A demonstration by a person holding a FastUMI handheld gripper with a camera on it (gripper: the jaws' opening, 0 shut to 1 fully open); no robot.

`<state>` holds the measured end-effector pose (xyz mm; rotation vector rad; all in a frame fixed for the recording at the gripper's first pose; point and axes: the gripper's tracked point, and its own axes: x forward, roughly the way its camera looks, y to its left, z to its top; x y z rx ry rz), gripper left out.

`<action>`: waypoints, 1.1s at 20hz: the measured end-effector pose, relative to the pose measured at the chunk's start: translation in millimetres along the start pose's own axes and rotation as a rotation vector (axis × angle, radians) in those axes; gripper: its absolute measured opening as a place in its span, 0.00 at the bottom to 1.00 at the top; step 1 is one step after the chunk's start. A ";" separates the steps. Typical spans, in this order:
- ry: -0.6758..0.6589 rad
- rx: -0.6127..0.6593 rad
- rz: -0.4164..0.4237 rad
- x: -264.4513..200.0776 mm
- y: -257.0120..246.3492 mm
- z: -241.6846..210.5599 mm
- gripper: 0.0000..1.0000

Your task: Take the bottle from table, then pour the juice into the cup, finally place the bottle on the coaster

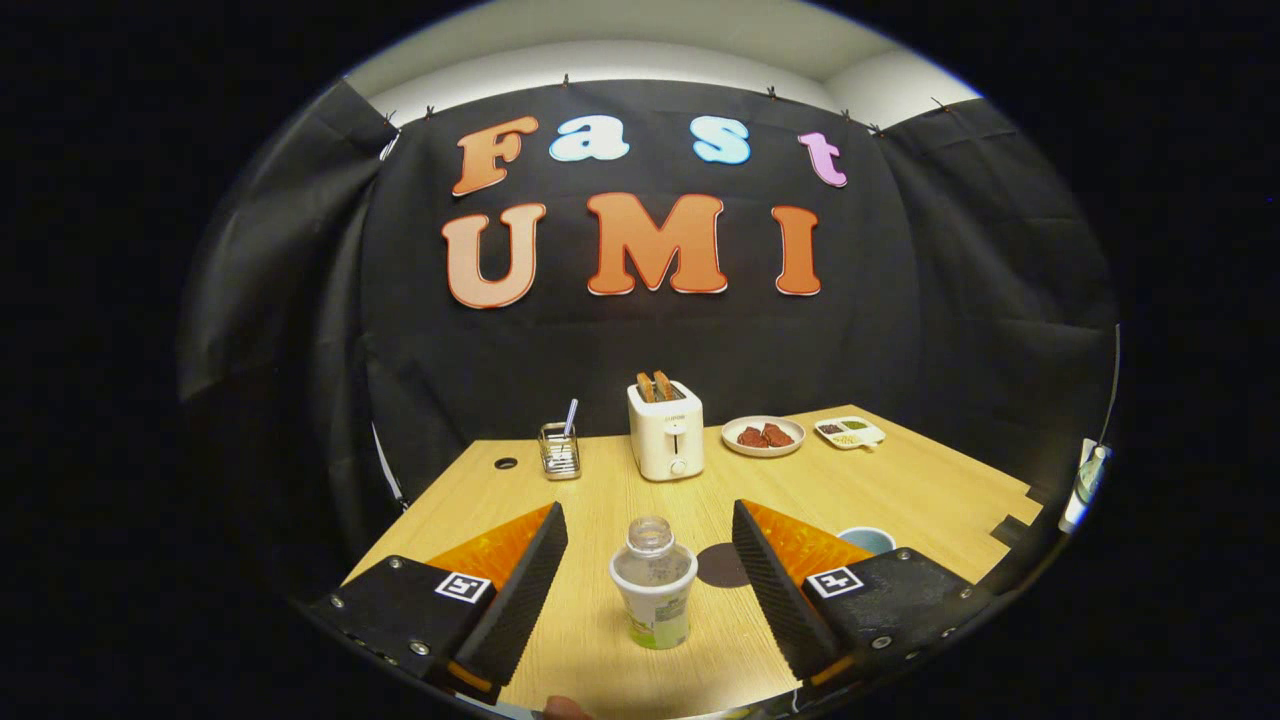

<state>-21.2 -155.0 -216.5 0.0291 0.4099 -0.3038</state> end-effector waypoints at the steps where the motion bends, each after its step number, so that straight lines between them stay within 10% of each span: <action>1: 0.012 0.001 0.007 5.2 0.5 -9.6 0.99; 22: 0.226 -0.107 -0.009 63.3 1.1 -117.8 0.90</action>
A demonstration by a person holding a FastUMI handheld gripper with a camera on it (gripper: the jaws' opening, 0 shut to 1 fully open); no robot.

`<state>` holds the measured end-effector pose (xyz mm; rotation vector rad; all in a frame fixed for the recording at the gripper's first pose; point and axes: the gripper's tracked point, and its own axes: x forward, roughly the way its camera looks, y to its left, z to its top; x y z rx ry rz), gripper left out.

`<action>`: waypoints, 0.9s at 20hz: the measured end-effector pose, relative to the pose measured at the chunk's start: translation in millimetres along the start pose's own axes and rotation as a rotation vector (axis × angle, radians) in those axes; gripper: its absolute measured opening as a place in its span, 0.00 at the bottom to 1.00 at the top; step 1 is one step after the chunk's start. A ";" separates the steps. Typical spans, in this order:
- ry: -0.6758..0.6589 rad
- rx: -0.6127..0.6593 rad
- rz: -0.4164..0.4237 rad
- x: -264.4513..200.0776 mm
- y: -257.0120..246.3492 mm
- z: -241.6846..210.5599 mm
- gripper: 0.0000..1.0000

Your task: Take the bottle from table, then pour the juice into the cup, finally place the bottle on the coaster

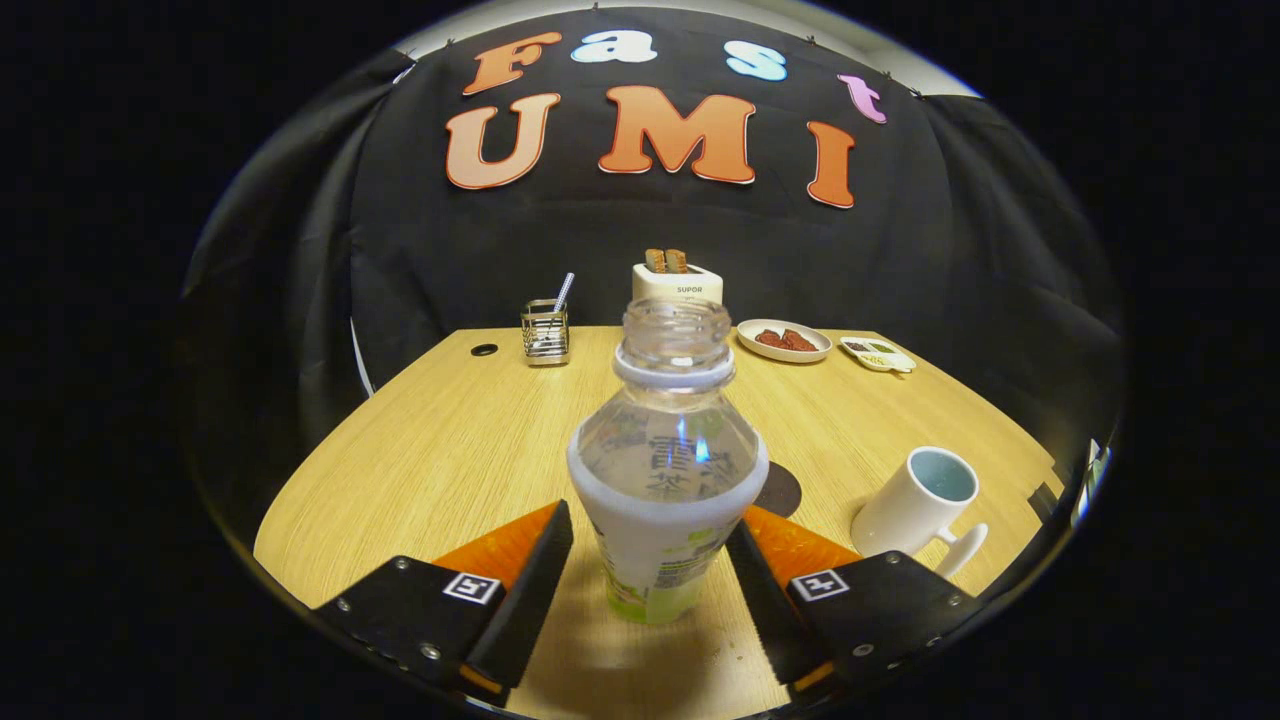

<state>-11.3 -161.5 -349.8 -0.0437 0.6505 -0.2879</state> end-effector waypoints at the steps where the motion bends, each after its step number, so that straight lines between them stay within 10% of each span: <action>1: 0.007 -0.013 -0.005 0.0 -1.2 -2.7 0.78; 6: -0.020 0.009 -0.020 -2.9 -7.5 0.4 0.57; 18: -0.076 0.453 0.084 -10.6 -34.2 42.1 0.56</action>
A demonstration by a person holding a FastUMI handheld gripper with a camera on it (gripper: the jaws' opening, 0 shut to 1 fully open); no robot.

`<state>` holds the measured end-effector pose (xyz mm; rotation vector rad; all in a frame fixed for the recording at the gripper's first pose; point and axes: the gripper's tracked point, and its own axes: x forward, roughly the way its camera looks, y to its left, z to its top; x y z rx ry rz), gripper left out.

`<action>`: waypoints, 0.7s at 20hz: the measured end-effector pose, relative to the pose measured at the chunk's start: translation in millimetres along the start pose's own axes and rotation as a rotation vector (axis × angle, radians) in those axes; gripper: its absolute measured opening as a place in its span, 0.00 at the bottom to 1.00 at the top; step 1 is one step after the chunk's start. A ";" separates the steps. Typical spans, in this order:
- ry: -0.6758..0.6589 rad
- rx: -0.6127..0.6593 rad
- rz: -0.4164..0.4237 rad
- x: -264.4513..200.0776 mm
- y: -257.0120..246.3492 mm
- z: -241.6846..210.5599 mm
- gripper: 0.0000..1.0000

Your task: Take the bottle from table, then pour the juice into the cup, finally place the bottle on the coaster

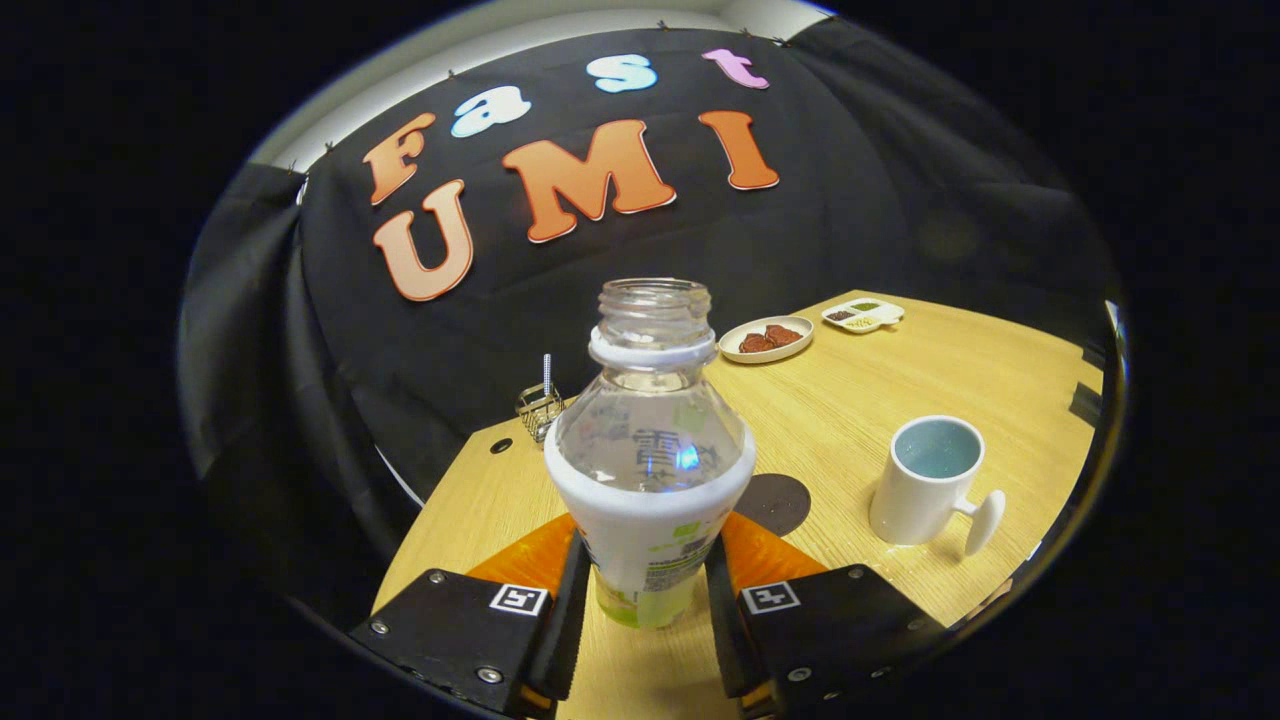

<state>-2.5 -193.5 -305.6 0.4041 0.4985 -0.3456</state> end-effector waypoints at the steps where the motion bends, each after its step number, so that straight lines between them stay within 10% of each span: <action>1: 0.005 0.040 0.002 2.4 -2.9 1.7 0.56; 14: -0.003 0.580 0.062 14.2 -31.7 21.1 0.56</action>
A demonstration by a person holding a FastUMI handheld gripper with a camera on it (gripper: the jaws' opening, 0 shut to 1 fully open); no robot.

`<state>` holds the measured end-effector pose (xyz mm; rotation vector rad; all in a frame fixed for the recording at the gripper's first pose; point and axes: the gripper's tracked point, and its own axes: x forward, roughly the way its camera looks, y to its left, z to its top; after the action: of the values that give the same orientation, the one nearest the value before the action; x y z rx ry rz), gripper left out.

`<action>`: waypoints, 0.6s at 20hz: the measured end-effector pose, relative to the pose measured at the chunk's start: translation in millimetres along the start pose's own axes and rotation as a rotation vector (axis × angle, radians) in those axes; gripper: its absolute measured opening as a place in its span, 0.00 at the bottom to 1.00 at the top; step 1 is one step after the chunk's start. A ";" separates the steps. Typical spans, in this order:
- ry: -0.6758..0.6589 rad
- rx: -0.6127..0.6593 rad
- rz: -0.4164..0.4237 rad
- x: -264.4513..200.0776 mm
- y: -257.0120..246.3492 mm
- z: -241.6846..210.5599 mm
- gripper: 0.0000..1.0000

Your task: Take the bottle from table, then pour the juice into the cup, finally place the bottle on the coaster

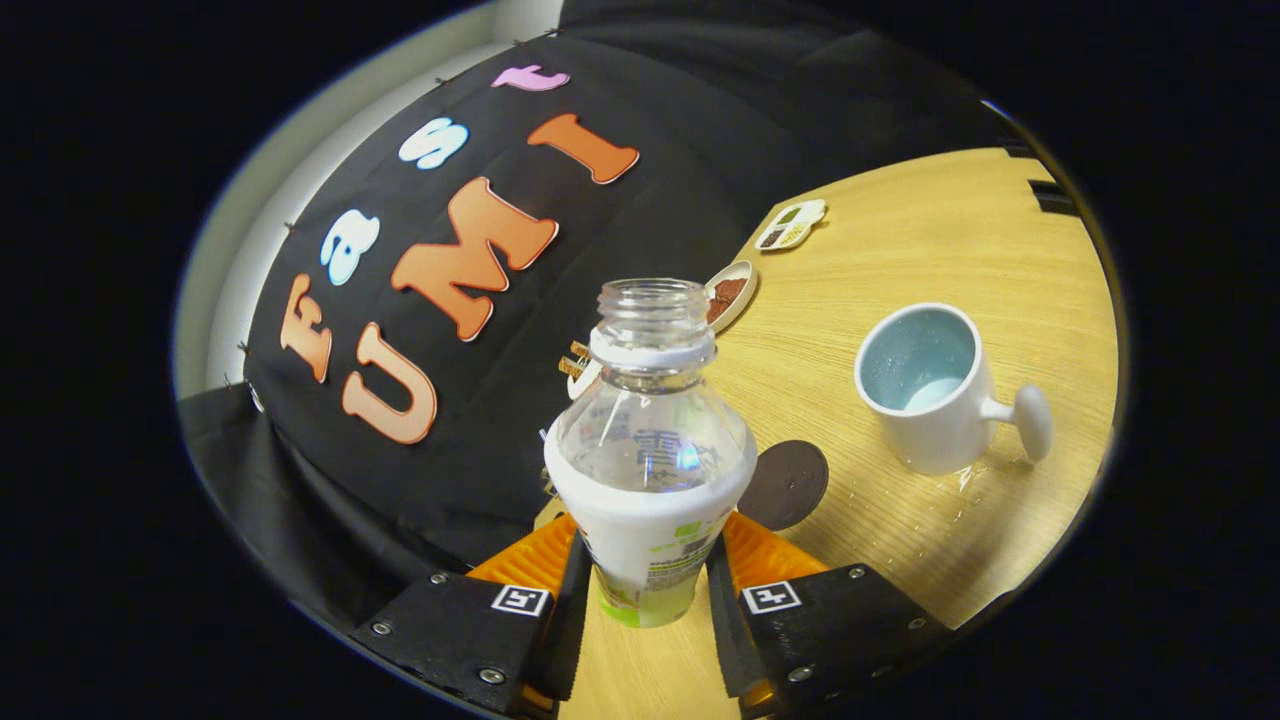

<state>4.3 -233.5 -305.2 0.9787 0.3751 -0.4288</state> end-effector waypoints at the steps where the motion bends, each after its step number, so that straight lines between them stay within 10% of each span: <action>1: 0.001 0.040 0.006 2.0 0.4 1.1 0.56; 12: -0.002 0.266 0.039 14.2 3.3 15.5 0.55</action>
<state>19.9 -247.7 -301.9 1.2418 0.3015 -0.4515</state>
